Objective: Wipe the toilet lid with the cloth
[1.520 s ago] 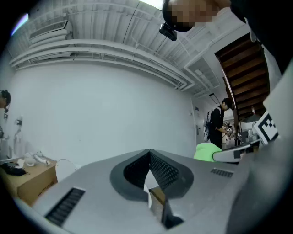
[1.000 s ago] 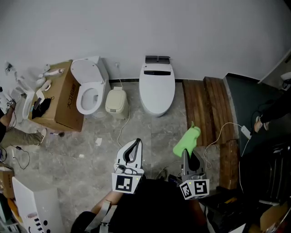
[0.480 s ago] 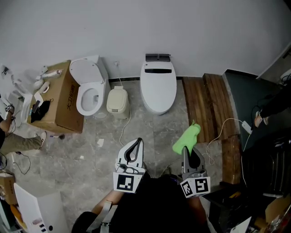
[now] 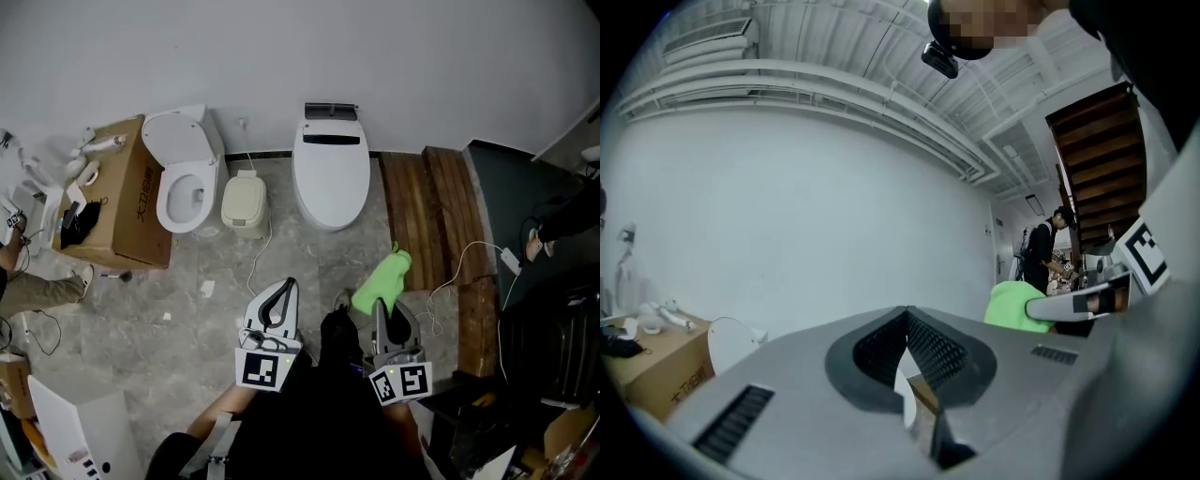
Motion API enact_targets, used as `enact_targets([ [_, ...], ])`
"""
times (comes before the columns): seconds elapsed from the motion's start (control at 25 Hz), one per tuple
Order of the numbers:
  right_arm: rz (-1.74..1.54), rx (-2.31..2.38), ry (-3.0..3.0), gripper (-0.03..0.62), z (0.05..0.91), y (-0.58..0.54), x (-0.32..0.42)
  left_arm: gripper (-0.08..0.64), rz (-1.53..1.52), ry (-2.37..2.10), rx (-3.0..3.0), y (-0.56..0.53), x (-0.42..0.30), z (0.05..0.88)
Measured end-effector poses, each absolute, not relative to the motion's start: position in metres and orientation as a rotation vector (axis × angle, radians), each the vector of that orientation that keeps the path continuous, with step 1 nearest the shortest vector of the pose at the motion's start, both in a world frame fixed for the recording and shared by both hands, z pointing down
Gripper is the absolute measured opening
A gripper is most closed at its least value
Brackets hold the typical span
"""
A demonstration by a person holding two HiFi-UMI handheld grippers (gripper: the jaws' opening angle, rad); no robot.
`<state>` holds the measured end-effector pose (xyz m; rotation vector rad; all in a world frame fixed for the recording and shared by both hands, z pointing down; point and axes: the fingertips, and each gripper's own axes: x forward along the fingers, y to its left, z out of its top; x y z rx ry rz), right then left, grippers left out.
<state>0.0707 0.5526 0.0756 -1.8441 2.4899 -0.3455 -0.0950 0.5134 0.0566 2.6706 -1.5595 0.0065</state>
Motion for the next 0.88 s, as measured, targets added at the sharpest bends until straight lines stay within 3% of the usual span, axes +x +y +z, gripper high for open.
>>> enact_targets([
  [0.88, -0.385, -1.703, 2.639, 0.061, 0.096, 0.279, 0.161, 0.009, 0.041, -1.699, 2.548, 0.263, 0.001, 0.066],
])
